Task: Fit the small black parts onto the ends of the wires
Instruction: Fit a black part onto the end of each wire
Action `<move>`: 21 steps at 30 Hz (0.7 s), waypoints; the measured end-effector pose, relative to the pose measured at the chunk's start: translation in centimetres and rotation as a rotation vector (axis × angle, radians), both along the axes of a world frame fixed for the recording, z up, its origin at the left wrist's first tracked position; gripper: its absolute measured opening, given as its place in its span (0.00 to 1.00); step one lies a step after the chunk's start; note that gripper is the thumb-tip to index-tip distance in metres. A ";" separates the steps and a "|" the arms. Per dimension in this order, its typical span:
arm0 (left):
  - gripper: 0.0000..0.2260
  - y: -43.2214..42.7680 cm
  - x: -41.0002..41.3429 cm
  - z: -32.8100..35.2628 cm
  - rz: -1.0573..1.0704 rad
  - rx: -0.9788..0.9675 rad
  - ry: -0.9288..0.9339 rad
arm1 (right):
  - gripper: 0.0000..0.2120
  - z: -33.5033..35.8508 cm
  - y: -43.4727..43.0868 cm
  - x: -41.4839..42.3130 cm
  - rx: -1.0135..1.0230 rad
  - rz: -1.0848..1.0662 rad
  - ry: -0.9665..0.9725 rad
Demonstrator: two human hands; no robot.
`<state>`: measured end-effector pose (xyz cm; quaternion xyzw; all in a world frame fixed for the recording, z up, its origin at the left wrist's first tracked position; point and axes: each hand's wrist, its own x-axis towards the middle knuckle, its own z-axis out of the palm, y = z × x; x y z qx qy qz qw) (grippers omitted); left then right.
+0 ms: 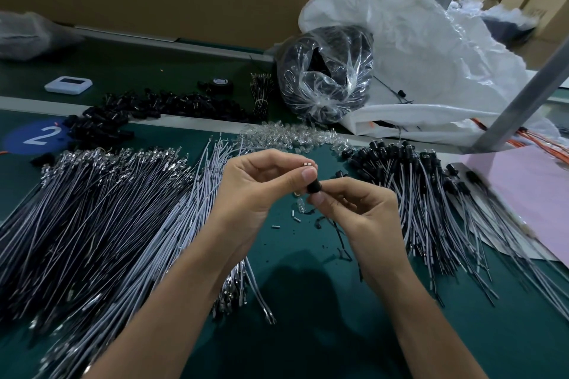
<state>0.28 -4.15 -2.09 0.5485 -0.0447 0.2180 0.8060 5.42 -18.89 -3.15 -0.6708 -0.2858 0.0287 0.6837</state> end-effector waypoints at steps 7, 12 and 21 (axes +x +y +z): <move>0.07 -0.4 -0.1 0.2 0.079 0.013 -0.031 | 0.03 -0.2 0.3 -0.3 -0.069 -0.055 -0.077; 0.07 -0.5 -0.1 0.0 0.106 -0.031 -0.046 | 0.04 -0.1 0.4 -0.6 -0.121 -0.089 -0.164; 0.04 -0.4 -0.1 -0.4 0.049 -0.035 -0.055 | 0.03 0.0 0.4 -0.9 -0.110 -0.138 -0.223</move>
